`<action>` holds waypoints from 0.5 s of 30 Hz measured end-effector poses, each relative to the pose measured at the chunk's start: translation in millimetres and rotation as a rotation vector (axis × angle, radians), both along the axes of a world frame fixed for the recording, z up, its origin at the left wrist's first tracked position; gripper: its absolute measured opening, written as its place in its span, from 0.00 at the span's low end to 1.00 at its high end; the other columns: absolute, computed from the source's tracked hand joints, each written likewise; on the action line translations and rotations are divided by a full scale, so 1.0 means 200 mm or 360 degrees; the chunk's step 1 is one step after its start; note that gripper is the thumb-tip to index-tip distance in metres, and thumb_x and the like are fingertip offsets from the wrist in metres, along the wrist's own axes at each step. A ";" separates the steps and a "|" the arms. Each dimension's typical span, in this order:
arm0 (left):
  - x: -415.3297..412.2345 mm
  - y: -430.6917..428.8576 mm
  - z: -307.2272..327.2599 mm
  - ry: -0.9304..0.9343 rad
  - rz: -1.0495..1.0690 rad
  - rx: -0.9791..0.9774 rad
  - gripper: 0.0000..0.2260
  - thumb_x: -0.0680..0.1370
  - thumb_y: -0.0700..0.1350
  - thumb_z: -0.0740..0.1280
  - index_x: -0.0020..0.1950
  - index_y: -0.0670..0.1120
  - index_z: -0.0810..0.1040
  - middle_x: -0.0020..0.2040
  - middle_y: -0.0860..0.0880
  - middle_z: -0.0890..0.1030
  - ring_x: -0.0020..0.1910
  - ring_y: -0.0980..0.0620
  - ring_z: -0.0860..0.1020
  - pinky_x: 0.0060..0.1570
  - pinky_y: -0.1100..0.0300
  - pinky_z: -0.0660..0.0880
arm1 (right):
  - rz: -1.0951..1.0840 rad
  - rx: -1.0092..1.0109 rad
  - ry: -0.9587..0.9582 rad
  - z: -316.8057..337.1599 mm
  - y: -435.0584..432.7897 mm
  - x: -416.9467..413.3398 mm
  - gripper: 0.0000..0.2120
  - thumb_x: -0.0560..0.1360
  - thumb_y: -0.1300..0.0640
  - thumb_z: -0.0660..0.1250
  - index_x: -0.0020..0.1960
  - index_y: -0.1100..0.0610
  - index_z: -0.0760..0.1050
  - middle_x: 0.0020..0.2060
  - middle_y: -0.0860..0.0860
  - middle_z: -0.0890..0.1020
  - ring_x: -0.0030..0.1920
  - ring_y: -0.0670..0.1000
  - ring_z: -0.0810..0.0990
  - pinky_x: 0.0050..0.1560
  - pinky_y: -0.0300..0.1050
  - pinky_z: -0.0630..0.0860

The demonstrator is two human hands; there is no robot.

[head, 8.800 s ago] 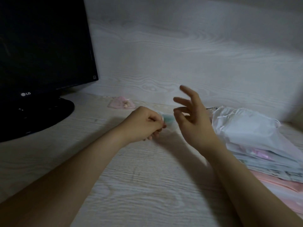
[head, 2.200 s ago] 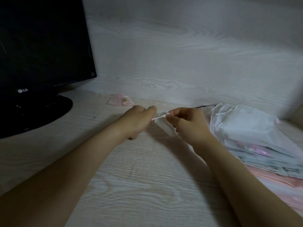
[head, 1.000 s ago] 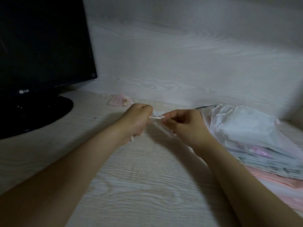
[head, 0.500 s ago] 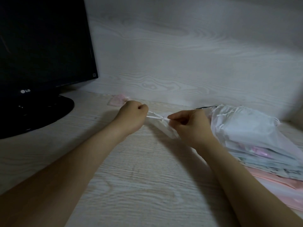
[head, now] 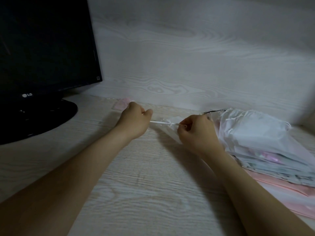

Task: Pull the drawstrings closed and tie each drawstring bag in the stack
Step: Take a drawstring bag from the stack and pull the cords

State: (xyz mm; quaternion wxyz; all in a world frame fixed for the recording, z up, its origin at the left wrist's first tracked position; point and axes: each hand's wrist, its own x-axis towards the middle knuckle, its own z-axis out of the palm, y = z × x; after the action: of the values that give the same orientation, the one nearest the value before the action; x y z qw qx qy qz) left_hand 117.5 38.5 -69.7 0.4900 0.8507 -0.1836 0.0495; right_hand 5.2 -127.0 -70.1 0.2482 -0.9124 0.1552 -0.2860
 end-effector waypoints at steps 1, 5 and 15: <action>0.01 0.00 0.00 0.0007 0.0019 0.0014 0.10 0.84 0.51 0.66 0.47 0.46 0.73 0.41 0.54 0.74 0.38 0.57 0.72 0.40 0.58 0.67 | -0.0010 -0.0012 -0.0007 0.00 0.00 0.00 0.08 0.73 0.61 0.67 0.42 0.60 0.84 0.35 0.53 0.86 0.39 0.53 0.83 0.40 0.47 0.78; 0.01 0.02 0.00 0.0043 0.0016 0.0032 0.05 0.82 0.45 0.67 0.56 0.48 0.75 0.48 0.56 0.73 0.44 0.56 0.74 0.38 0.62 0.68 | -0.0057 -0.0056 -0.0015 -0.01 -0.01 0.01 0.09 0.72 0.61 0.65 0.39 0.63 0.83 0.33 0.56 0.84 0.37 0.56 0.82 0.40 0.51 0.79; 0.00 0.04 0.01 -0.0102 0.0017 0.0084 0.04 0.80 0.41 0.69 0.53 0.46 0.78 0.54 0.56 0.73 0.49 0.57 0.72 0.51 0.61 0.68 | -0.0133 -0.0056 -0.0011 0.00 0.01 0.01 0.10 0.67 0.63 0.62 0.40 0.64 0.81 0.35 0.58 0.84 0.39 0.60 0.82 0.39 0.58 0.82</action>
State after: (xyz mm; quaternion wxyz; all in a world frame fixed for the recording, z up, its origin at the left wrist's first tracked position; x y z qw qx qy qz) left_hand 116.8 45.8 -67.9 0.4609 0.8623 -0.1961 0.0745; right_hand 7.1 -124.7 -70.5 0.2205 -0.9084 0.1873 -0.3019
